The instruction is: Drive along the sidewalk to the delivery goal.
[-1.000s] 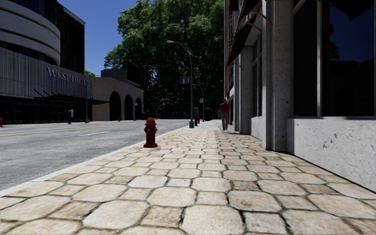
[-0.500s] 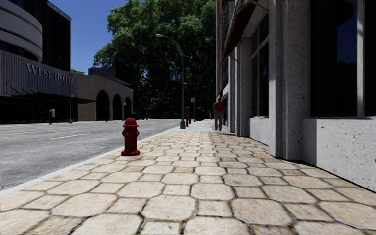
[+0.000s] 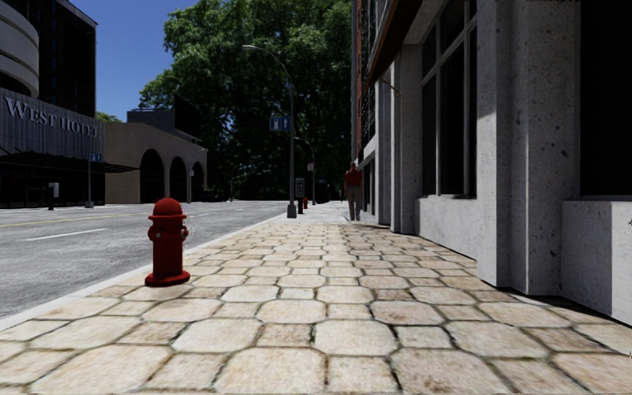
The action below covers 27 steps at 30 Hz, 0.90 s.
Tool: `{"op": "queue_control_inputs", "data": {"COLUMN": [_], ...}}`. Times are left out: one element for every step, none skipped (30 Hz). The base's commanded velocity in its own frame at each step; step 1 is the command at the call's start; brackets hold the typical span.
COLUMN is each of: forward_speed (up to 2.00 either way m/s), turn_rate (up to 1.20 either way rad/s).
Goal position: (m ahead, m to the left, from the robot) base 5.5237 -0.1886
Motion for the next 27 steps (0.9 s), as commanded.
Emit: {"op": "queue_control_inputs", "data": {"forward_speed": [2.0,2.0,2.0,2.0,2.0,2.0,2.0,2.0,2.0,2.0,2.0,2.0,2.0,2.0,2.0,2.0,2.0,2.0,2.0,2.0,2.0,2.0,2.0,2.0,2.0,2.0,2.0], "turn_rate": [0.0,0.0,0.0,0.0,0.0,0.0,0.0,0.0,0.0,0.0,-0.05,-0.05,-0.11,-0.18,-0.21,-0.21,-0.22,-0.22,-0.22,-0.22,-0.22,-0.22,-0.22,-0.22,-0.22,-0.22,-0.22]}}
